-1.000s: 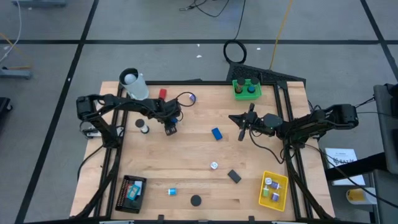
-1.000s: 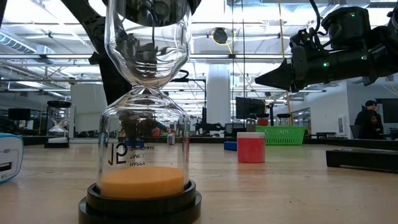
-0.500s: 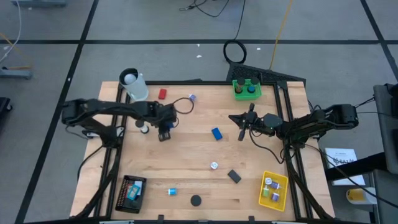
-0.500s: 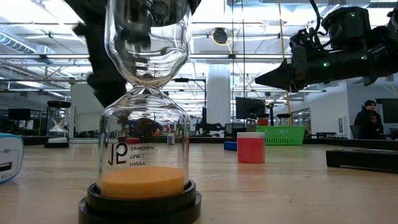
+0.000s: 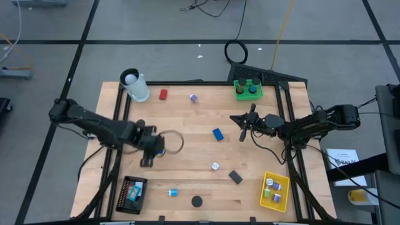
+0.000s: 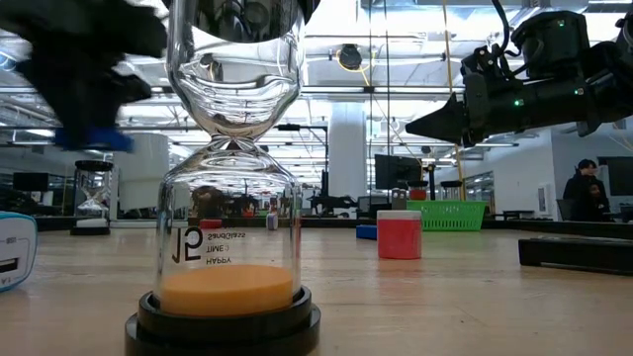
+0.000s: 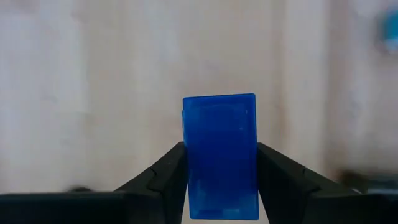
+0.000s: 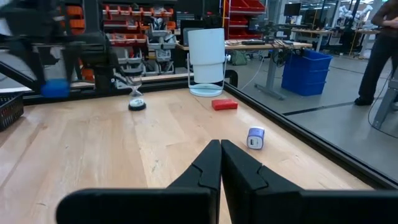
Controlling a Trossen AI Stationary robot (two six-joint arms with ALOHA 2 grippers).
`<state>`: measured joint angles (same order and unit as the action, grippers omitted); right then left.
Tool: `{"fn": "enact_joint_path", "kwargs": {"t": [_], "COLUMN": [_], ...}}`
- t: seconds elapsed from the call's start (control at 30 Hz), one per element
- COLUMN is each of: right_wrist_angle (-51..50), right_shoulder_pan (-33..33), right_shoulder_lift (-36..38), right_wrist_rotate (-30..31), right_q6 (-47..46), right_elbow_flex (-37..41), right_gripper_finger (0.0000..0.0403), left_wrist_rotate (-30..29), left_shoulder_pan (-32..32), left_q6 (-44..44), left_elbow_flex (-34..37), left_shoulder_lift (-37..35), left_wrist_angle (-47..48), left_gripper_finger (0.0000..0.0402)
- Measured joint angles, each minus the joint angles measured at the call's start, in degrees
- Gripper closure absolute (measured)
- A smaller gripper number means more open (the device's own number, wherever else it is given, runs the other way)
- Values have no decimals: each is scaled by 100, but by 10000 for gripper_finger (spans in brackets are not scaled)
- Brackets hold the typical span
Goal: Pick & Place Office items
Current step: Put the top blue digital clock into the black bin
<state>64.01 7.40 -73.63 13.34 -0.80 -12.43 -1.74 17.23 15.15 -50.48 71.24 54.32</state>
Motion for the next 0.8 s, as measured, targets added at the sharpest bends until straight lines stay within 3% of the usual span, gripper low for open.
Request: {"fn": "enact_joint_path", "kwargs": {"t": [0.17, 0.43, 0.53, 0.67, 0.8], "right_wrist_angle": [2, 2, 1, 2, 1], "right_shoulder_pan": [0, 0, 0, 0, 0], "right_shoulder_lift": [0, 0, 0, 0, 0], "right_wrist_rotate": [0, 0, 0, 0, 0], "right_q6": [-1, 0, -1, 0, -1], "right_elbow_flex": [0, 0, 0, 0, 0], "right_gripper_finger": [399, 399, 399, 399, 399], "left_wrist_rotate": [483, 658, 272, -845, -1126], "left_shoulder_pan": [1010, 3028, 3813, 4653, 4979], "left_q6": [1564, 5504, 6987, 8976, 9887], "left_elbow_flex": [0, 0, 0, 0, 2], "left_shoulder_lift": [0, -2, 0, 48, 429], "left_wrist_angle": [-169, -383, -854, -1000, -951], "left_gripper_finger": [234, 233, 233, 232, 232]}}
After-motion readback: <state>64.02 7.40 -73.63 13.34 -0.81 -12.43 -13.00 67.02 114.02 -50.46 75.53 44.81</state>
